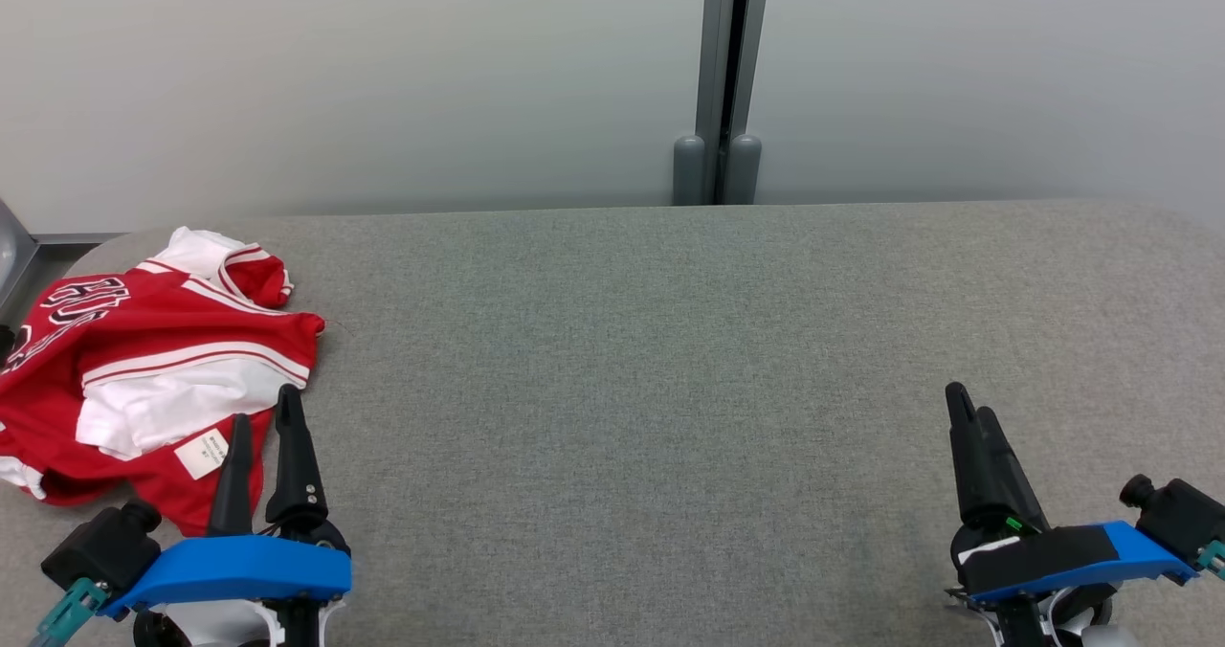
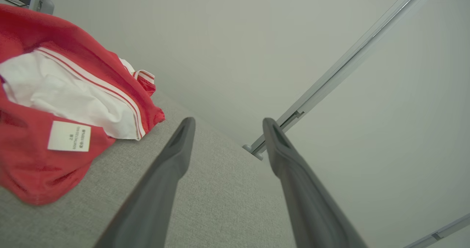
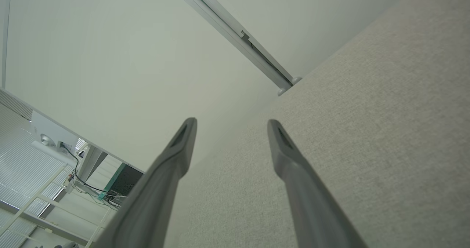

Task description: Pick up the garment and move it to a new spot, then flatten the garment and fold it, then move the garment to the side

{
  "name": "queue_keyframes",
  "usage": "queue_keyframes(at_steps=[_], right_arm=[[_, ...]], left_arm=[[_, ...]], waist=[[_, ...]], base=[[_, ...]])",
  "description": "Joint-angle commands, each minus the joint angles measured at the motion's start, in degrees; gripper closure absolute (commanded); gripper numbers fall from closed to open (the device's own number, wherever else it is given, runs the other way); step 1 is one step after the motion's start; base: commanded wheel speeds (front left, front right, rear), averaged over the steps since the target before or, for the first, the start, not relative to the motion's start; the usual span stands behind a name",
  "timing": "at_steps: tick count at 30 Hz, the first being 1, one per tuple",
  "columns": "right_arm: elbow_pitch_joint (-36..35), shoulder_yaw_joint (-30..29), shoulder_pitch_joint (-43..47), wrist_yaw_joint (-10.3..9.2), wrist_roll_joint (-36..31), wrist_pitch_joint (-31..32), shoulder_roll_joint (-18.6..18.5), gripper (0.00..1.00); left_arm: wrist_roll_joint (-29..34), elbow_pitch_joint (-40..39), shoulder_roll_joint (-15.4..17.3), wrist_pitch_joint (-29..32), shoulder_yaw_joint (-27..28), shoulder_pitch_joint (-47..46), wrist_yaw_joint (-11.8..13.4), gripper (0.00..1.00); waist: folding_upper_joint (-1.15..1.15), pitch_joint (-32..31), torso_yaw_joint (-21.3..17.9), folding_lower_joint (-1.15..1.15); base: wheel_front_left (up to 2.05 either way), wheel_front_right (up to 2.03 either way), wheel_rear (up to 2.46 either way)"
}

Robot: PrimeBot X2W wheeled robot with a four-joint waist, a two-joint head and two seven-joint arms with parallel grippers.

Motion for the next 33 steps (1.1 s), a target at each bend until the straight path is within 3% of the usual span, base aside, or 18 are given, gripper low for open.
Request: queue_keyframes(at_steps=[1,12,33], right_arm=[[-0.88,0.16,-1.26,0.09,-2.11,-0.62,-0.42,0.0],[0.07,-0.11,-1.61,0.1,-12.16,-2.45,-0.49,0.0],[2.9,0.55,-2.45,0.12,-25.65,-5.45,-0.6,0.0]], left_arm=[[2.57,-0.98,0.48,-0.58,-0.3,-1.55,0.45,0.0],[12.75,-0.63,1.62,-2.37,-2.07,-1.45,1.66,0.0],[24.6,2.39,2.77,-5.34,-4.7,-1.91,1.9,0.0]], waist=[[0.0,0.0,0.02,0.0],[0.0,-0.06,0.11,0.0],[0.0,-0.13,0.64,0.0]], base=[[0.0,0.0,0.0],[0.0,0.0,0.0],[0.0,0.0,0.0]])
